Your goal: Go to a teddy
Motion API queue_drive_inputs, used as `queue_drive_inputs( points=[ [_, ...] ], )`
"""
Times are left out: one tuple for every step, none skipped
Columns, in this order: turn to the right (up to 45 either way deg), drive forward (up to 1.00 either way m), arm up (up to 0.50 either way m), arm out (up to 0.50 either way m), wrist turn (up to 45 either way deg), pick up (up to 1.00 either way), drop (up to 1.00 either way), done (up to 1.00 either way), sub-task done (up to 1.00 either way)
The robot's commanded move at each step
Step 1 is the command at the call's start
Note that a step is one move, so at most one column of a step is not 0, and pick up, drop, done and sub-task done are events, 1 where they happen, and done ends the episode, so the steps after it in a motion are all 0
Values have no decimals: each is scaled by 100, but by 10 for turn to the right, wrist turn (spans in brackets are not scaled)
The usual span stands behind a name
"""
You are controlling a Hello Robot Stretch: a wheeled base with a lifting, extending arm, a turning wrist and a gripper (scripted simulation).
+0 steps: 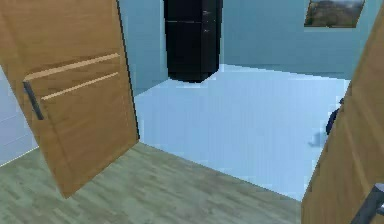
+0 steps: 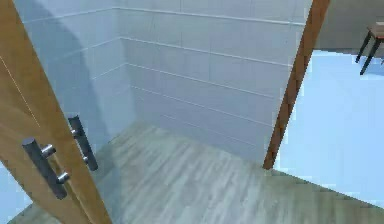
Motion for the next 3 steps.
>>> queue_drive_inputs(
  points=[
    [0, 90, 0, 0, 0, 0, 0, 0, 0],
    [360, 0, 0, 0, 0, 0, 0, 0, 0],
    [0, 100, 0, 0, 0, 0, 0, 0, 0]
  ],
)
